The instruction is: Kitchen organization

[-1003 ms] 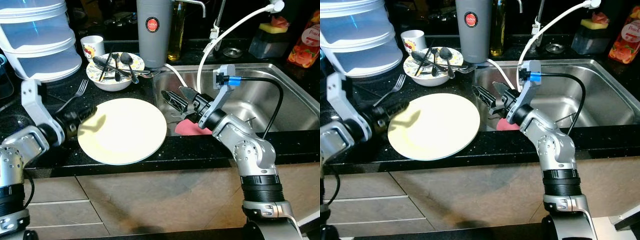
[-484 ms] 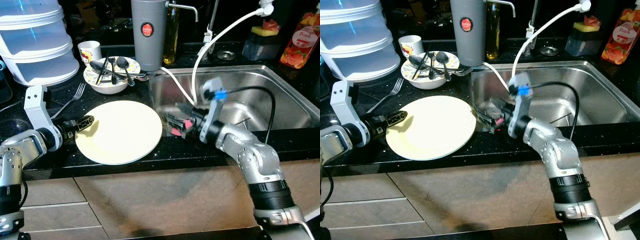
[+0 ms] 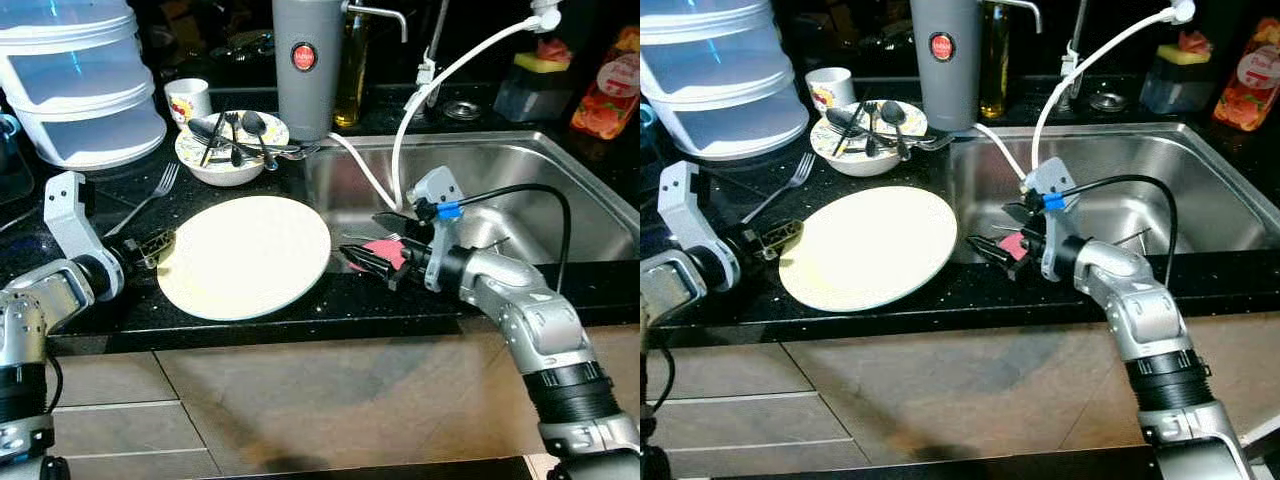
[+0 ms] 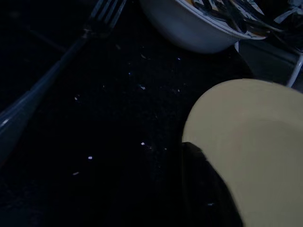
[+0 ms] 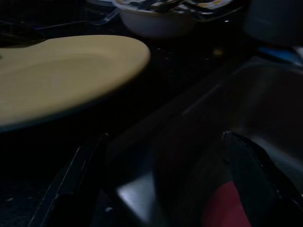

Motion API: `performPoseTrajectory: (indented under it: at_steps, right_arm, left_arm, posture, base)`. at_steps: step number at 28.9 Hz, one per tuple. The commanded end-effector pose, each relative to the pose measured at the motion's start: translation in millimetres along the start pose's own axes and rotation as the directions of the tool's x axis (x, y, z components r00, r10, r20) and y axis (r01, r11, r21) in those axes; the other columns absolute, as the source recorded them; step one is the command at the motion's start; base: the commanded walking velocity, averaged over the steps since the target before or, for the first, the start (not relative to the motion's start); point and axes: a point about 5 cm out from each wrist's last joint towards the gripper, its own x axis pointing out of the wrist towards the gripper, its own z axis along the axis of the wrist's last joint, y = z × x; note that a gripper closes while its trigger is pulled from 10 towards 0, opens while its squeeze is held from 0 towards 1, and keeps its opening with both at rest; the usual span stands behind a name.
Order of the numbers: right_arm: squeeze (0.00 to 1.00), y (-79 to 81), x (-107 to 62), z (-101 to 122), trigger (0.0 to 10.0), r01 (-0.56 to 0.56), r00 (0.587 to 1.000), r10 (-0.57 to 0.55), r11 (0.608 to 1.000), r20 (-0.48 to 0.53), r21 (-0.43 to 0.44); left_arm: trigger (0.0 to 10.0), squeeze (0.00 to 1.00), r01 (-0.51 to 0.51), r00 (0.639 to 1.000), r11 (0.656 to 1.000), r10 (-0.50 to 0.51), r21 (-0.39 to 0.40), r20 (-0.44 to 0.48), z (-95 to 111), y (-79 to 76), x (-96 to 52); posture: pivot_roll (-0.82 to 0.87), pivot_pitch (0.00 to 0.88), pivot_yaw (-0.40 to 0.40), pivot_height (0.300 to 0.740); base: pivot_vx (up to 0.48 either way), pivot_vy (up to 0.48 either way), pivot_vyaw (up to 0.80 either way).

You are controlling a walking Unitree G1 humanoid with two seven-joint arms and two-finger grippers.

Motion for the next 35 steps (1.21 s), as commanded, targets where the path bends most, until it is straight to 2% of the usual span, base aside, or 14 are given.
performPoseTrajectory:
  at_steps: [1,6,7,10,11,12,17,21,22,23,24,25,30,35]
  right_arm:
    - [0.0,-3.7,-3.1,-0.7,10.0,0.012,1.0,-0.012,1.0,0.003,-0.011]
    - [0.0,-7.2,-5.2,-0.6,10.0,0.029,0.999,-0.029,1.0,0.018,-0.005]
    - [0.0,-7.2,-5.2,-0.6,10.0,0.029,0.999,-0.029,1.0,0.018,-0.005]
    - [0.0,-8.4,-5.7,-1.0,10.0,0.037,0.999,-0.037,0.999,0.027,0.003]
    - [0.0,-8.4,-5.7,-1.0,10.0,0.037,0.999,-0.037,0.999,0.027,0.003]
    - [0.0,-9.4,-6.1,-1.6,10.0,0.038,0.999,-0.038,0.999,0.027,0.004]
    - [0.0,-11.7,-6.8,-2.3,10.0,0.05,0.998,-0.051,0.999,0.033,0.012]
    - [0.0,-13.2,-7.0,-2.7,10.0,0.048,0.998,-0.048,0.999,0.032,0.013]
    - [0.0,-13.6,-7.2,-2.8,10.0,0.047,0.998,-0.047,0.999,0.032,0.013]
    - [0.0,-14.0,-7.5,-2.9,10.0,0.047,0.998,-0.047,0.999,0.032,0.013]
    - [0.0,-14.3,-7.7,-2.9,10.0,0.048,0.998,-0.048,0.999,0.032,0.013]
    - [0.0,-14.4,-7.8,-3.0,10.0,0.048,0.998,-0.049,0.999,0.032,0.012]
    - [0.0,-13.1,-7.4,-2.7,10.0,0.041,0.998,-0.042,0.999,0.04,0.016]
    - [0.0,-7.5,-5.4,-2.6,10.0,0.003,0.999,-0.004,1.0,0.038,0.008]
  left_arm:
    - [0.0,0.0,-0.032,0.999,0.999,0.03,-0.037,-0.044,-12.1,6.7,2.4]
    - [0.0,0.0,-0.023,0.992,1.0,0.024,-0.009,0.121,11.9,5.4,-0.6]
    - [0.0,0.0,-0.023,0.992,1.0,0.024,-0.009,0.121,11.9,5.4,-0.6]
    - [0.0,0.0,0.076,0.971,0.997,-0.071,-0.012,0.229,28.6,-4.6,-5.8]
    - [0.0,0.0,0.076,0.971,0.997,-0.071,-0.012,0.229,28.6,-4.6,-5.8]
    - [0.0,0.0,0.149,0.962,0.989,-0.144,-0.004,0.231,29.8,-12.4,-8.2]
    - [0.0,0.0,0.234,0.948,0.972,-0.231,0.014,0.22,26.1,-23.0,-10.2]
    - [0.0,0.0,0.166,0.972,0.985,-0.173,0.054,0.162,20.8,-18.2,-6.2]
    - [2.1,0.0,0.158,0.977,0.986,-0.164,0.055,0.133,18.0,-16.7,-5.4]
    - [6.5,0.0,0.133,0.986,0.987,-0.141,0.093,0.09,13.9,-14.9,-4.4]
    - [6.5,0.0,0.118,0.99,0.986,-0.127,0.121,0.062,11.1,-13.8,-3.9]
    - [10.0,1.0,0.11,0.992,0.984,-0.118,0.141,0.052,9.5,-13.2,-3.5]
    - [10.0,1.0,0.275,0.947,0.96,-0.279,0.046,0.16,18.0,-30.6,-6.6]
    - [10.0,1.0,0.331,0.933,0.944,-0.329,0.01,0.144,17.3,-36.2,-6.8]
  posture:
    - [0.03,0.147,0.035,0.74]
    - [0.03,0.147,0.037,0.74]
    - [0.03,0.147,0.037,0.74]
    - [0.03,0.148,0.037,0.74]
    - [0.03,0.148,0.037,0.74]
    - [0.03,0.147,0.038,0.74]
    - [0.03,0.149,0.039,0.74]
    - [0.03,0.15,0.039,0.74]
    - [0.03,0.15,0.039,0.74]
    - [0.03,0.15,0.039,0.74]
    - [0.03,0.15,0.039,0.74]
    - [0.03,0.15,0.039,0.74]
    - [0.03,0.15,0.039,0.74]
    - [0.03,0.15,0.039,0.74]
  base:
    - [0.0,0.0,0.0]
    - [0.0,0.0,0.0]
    - [0.0,0.0,0.0]
    - [0.0,0.0,0.0]
    - [0.0,0.0,0.0]
    - [0.0,0.0,0.0]
    - [0.0,0.0,0.0]
    - [0.0,0.0,0.0]
    - [0.0,0.0,0.0]
    - [0.0,0.0,0.0]
    - [0.0,0.0,0.0]
    - [0.0,0.0,0.0]
    - [0.0,0.0,0.0]
    - [0.0,0.0,0.0]
